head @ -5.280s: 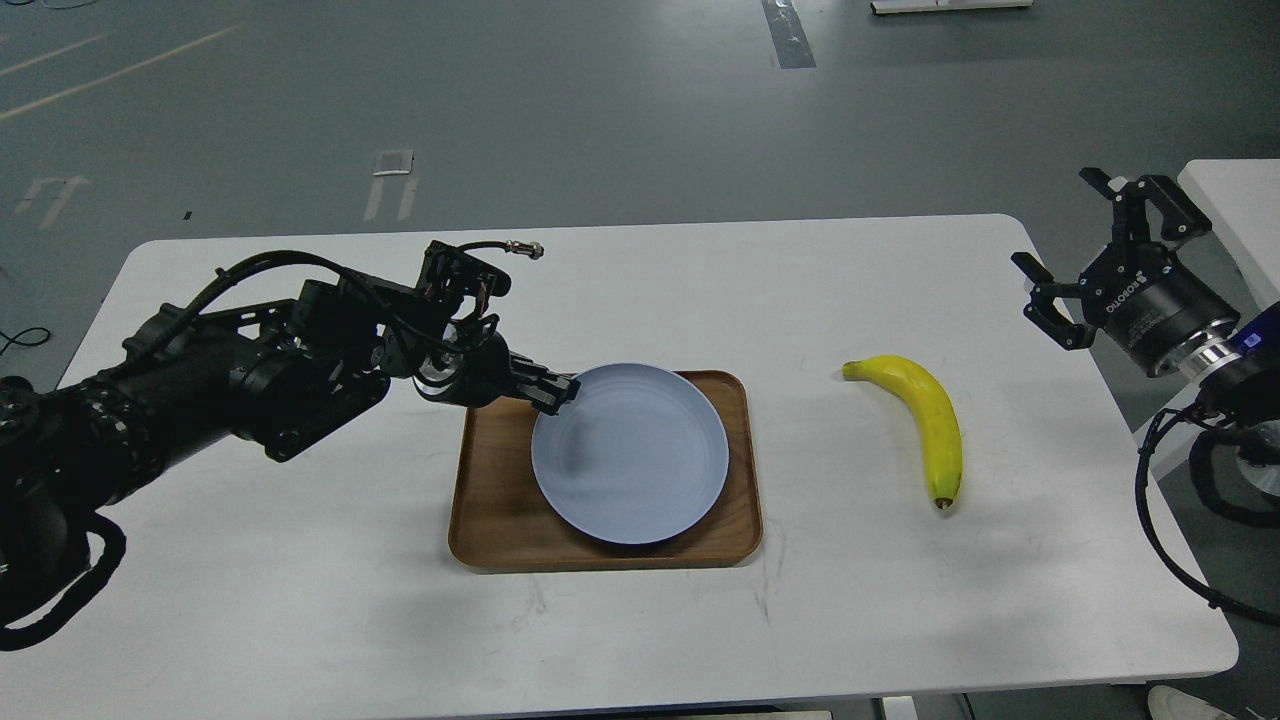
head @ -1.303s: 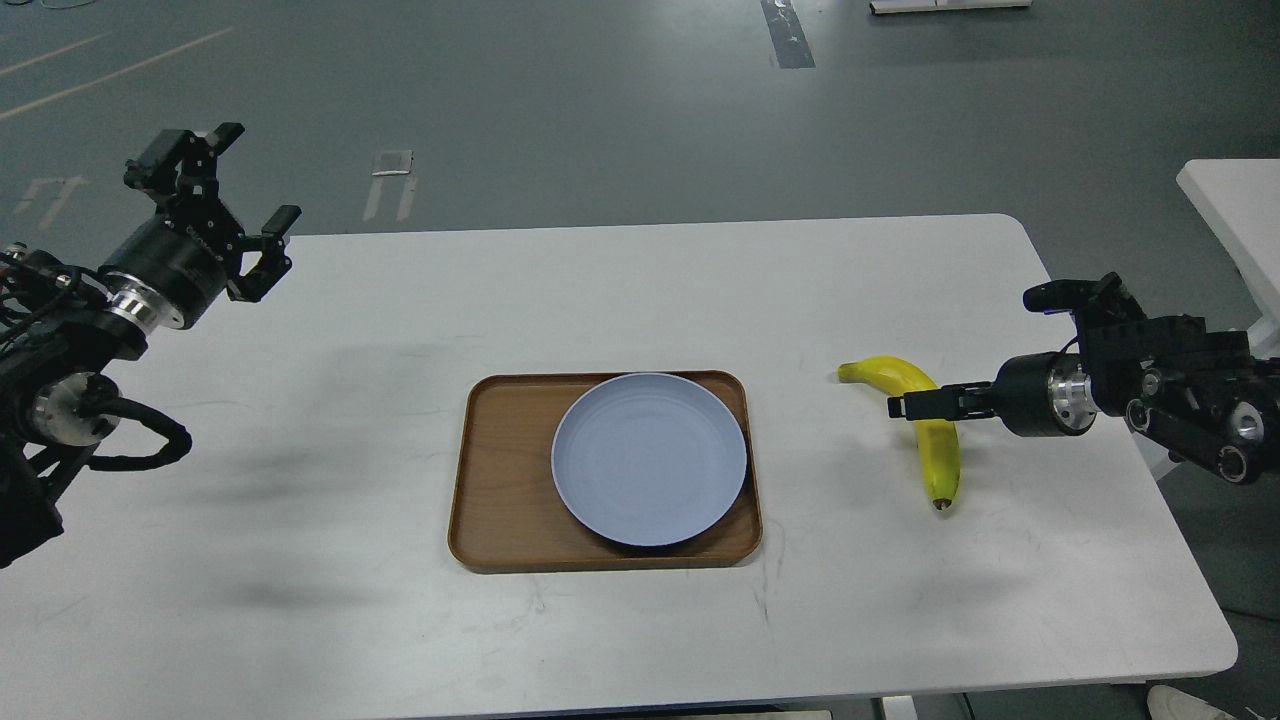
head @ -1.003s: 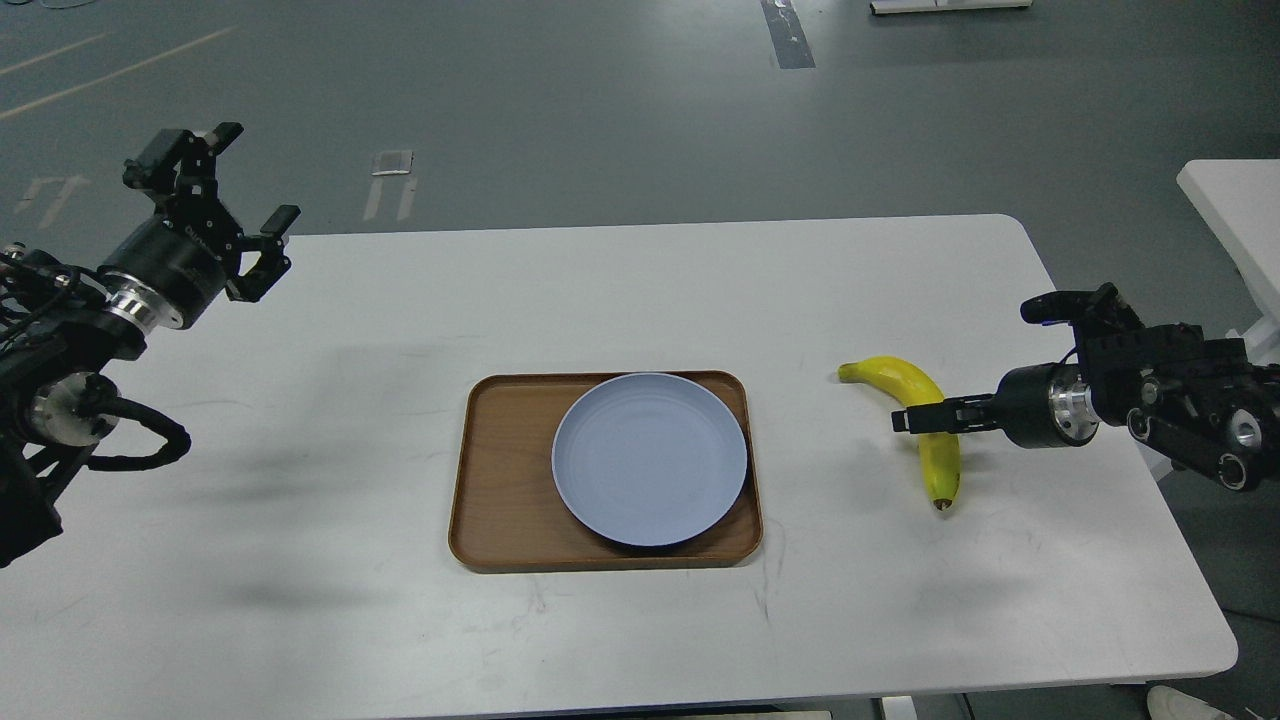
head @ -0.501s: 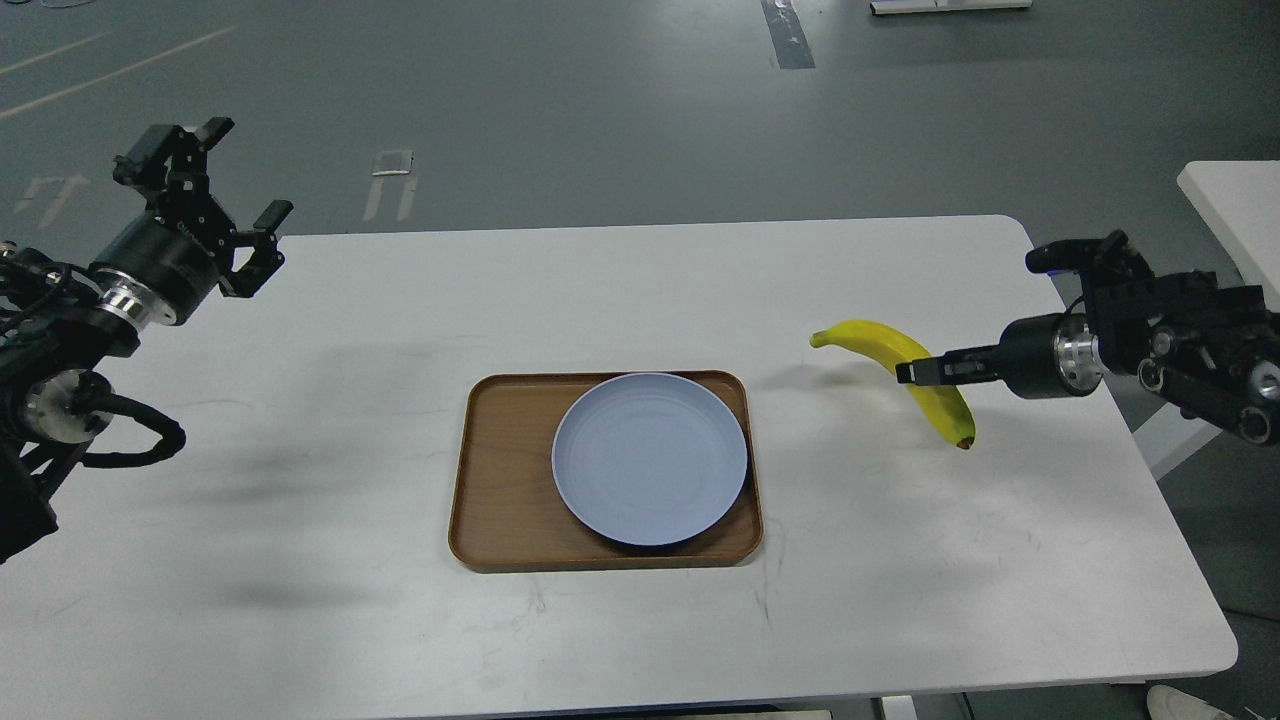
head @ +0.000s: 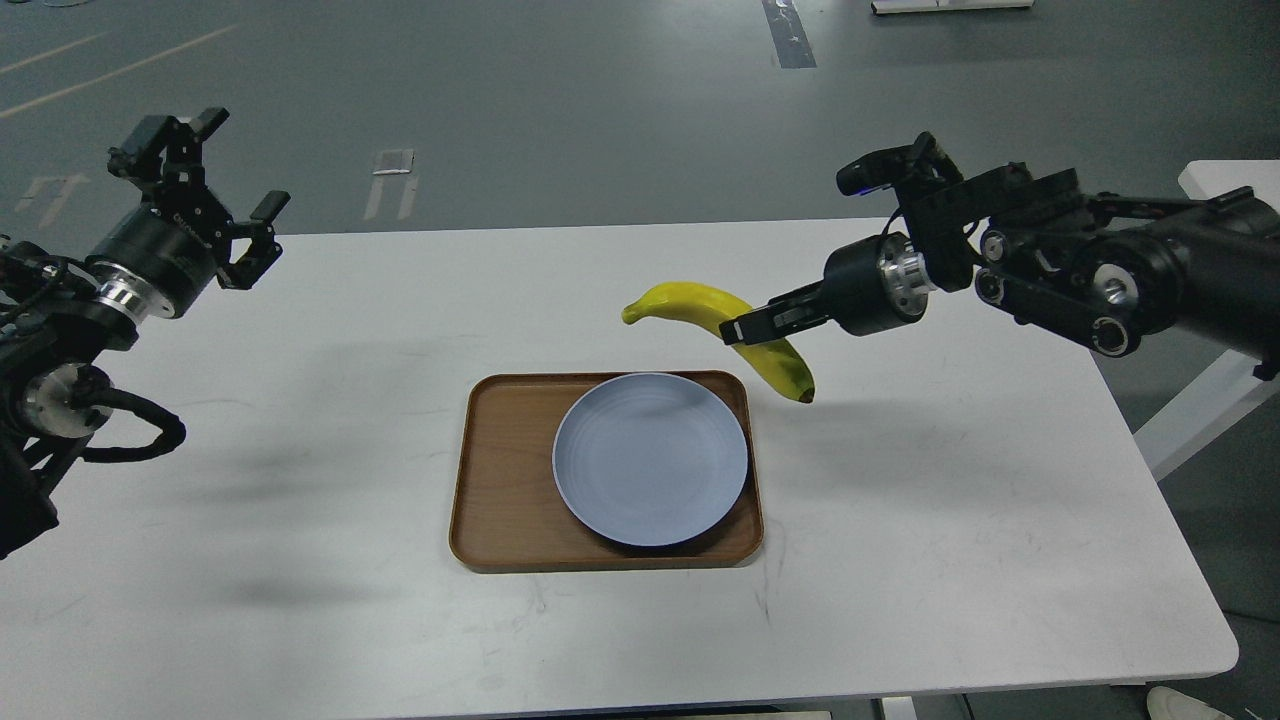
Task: Place banana on plate with both arms
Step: 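Lift the banana with the right gripper and carry it over the plate, then lower the banana onto the plate and open the right gripper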
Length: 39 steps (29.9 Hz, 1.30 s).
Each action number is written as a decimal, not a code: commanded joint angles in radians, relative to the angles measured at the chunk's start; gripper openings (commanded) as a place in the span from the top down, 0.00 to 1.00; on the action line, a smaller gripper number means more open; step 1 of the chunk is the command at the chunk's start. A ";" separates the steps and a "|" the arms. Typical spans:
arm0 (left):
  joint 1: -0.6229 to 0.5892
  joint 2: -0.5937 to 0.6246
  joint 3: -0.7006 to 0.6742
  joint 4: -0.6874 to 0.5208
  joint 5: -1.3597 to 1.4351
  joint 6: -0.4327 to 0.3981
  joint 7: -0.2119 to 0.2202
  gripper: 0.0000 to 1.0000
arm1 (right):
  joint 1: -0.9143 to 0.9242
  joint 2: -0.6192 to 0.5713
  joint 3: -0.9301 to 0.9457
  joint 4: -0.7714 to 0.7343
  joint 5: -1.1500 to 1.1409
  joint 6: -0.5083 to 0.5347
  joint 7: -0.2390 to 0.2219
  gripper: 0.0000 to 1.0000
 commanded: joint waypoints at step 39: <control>0.000 0.021 -0.018 0.000 -0.002 0.000 0.000 0.02 | -0.103 0.160 -0.082 -0.102 0.028 -0.111 0.000 0.03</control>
